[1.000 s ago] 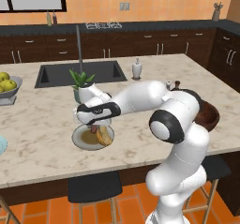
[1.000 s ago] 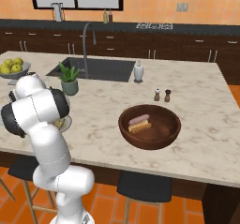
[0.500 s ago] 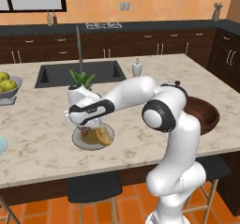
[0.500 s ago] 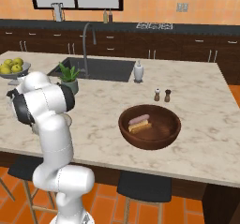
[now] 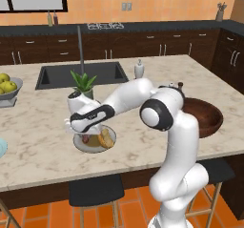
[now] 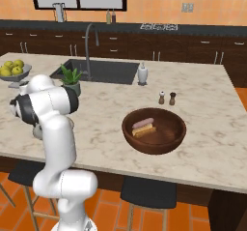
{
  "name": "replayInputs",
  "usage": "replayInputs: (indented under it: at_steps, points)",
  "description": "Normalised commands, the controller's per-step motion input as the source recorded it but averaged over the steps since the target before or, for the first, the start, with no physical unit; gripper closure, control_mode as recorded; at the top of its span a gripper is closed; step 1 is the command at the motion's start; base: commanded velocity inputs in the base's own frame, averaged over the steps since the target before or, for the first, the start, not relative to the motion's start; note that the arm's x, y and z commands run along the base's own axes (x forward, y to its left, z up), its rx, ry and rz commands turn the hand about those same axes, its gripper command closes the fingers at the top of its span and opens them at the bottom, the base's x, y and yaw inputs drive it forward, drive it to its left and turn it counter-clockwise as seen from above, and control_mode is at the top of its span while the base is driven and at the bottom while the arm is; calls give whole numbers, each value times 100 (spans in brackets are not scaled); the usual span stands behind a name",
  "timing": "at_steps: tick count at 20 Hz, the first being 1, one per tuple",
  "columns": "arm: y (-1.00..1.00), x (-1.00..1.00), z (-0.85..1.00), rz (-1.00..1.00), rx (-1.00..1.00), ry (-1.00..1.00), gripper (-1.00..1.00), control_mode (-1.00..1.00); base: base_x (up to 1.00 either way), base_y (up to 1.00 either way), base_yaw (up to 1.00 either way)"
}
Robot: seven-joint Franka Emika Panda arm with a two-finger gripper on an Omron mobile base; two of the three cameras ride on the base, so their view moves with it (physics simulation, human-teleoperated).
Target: Place one bun and one sausage from the bowl on each plate.
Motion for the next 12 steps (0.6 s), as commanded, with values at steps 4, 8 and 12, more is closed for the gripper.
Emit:
replayInputs:
  at_steps: [4, 8, 12]
  points:
    - [0, 4, -1, 0, 0, 0, -100, -100, 0, 0, 0]
    - [0, 0, 0, 0, 0, 0, -100, -100, 0, 0, 0]
    - [-4, -9, 32, 0, 0, -6, -100, -100, 0, 0, 0]
